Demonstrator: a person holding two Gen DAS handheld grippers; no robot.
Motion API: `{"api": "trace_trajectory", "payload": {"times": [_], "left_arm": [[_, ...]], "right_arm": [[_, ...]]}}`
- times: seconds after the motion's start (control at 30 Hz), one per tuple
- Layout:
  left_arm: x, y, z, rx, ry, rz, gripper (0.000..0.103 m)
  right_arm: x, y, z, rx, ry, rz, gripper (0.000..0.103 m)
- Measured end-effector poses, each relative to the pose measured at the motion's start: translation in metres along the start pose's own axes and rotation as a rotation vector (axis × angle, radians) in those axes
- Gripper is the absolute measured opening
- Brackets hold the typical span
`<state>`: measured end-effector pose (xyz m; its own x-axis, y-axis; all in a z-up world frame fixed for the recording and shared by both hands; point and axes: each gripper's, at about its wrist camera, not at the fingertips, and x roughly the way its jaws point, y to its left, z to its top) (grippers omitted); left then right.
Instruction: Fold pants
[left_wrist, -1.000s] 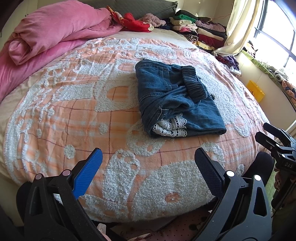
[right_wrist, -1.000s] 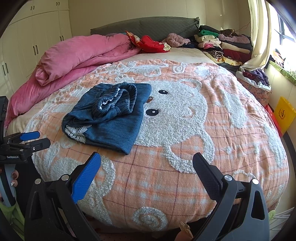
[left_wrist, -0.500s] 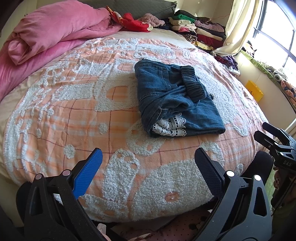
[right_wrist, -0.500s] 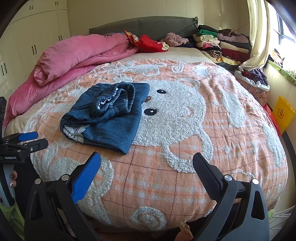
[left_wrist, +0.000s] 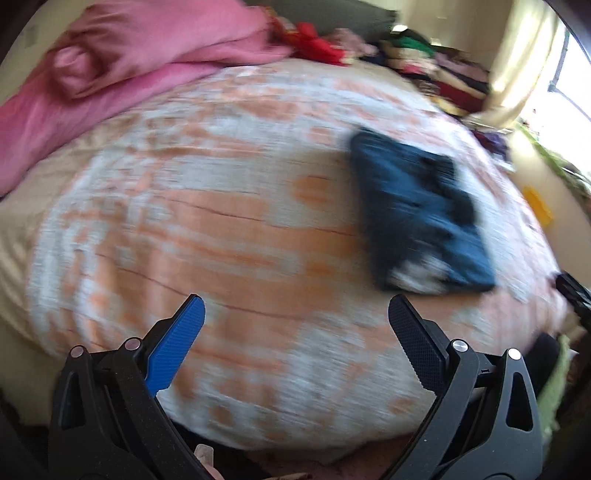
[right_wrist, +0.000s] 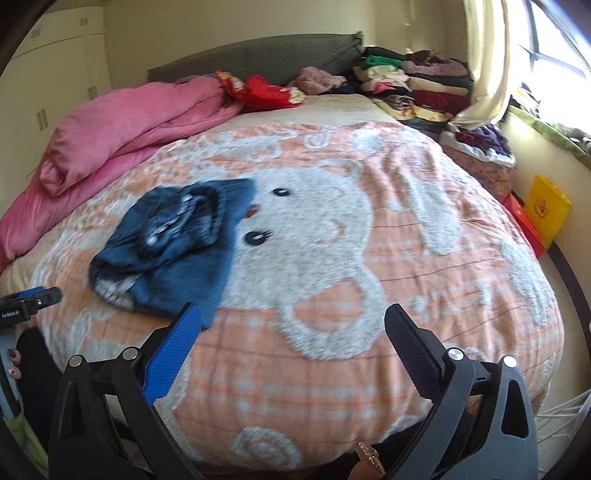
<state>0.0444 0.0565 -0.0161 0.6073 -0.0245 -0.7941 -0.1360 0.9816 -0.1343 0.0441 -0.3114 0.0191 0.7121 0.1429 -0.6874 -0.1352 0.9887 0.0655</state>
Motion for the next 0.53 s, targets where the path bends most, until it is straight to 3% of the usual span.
{"api": "trace_trajectory", "payload": {"times": [0.2,0.27,0.4,0.47,0.53], "left_arm": [[0.017,0.081,0.057,-0.128,-0.063,0.149,0.093],[0.033,0.112,0.081,-0.182,-0.06,0.234,0.093],[0.078,0.168,0.119,-0.279,-0.019,0.336,0.093],[0.104,0.191,0.128,-0.338,0.033,0.371,0.093],[0.124,0.199,0.13,-0.325,0.031,0.42,0.095]], "right_arm": [[0.024,-0.071,0.03,0.126,0.016,-0.116,0.099],[0.035,-0.099,0.04,0.162,0.012,-0.165,0.099],[0.078,-0.172,0.064,0.219,0.066,-0.319,0.099],[0.103,-0.202,0.073,0.25,0.114,-0.347,0.099],[0.128,-0.228,0.084,0.279,0.136,-0.415,0.099]]}}
